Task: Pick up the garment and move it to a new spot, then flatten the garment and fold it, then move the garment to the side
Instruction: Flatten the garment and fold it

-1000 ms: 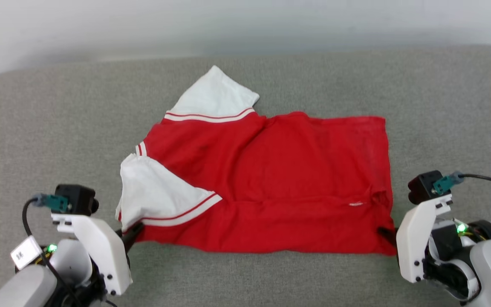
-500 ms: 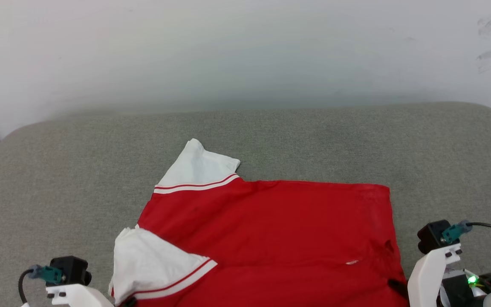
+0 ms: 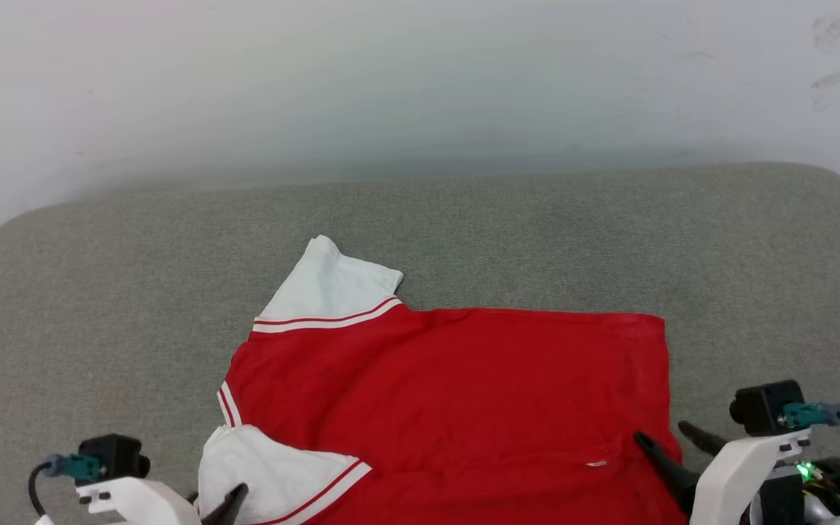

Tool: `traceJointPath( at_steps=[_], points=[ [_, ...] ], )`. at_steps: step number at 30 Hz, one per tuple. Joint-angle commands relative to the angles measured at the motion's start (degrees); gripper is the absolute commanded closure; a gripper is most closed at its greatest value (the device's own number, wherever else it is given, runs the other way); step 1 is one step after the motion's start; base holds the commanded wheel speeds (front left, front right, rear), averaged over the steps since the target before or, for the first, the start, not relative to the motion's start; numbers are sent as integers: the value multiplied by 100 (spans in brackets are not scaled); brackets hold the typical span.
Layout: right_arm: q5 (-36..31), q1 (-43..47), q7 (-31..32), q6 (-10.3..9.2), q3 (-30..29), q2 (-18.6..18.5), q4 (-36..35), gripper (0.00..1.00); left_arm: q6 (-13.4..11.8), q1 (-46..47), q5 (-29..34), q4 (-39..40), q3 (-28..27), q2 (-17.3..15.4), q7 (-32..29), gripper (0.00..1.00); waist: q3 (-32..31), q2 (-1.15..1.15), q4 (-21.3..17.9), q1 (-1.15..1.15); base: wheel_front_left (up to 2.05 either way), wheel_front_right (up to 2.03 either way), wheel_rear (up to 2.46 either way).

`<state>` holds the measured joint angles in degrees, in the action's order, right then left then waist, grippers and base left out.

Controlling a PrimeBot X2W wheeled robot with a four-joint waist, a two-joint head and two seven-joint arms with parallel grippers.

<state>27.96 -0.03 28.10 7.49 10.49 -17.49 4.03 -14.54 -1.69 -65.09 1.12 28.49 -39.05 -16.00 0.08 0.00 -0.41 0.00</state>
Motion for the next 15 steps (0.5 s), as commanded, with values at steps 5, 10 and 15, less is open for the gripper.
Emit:
traceJointPath(
  at_steps=[5, 10, 15],
  points=[
    [-384, -100, -1100, 0, -194, 304, -154, 0, -66, 387, 435, -14, -135, 0, 487, 0, -37, 0, -61, 0, 0, 0, 0],
    [-882, -261, -2014, 0, -403, 559, -322, 0, -172, 841, 881, -117, -316, 190, 1212, 0, 18, 0, -171, 0, 0, 0, 0],
    [-1213, -461, -2442, -1, -597, 775, -529, 0, -188, 1484, 1361, -273, -363, 359, 1795, 0, 319, 0, -313, 0, 0, 0, 0]
  ],
)
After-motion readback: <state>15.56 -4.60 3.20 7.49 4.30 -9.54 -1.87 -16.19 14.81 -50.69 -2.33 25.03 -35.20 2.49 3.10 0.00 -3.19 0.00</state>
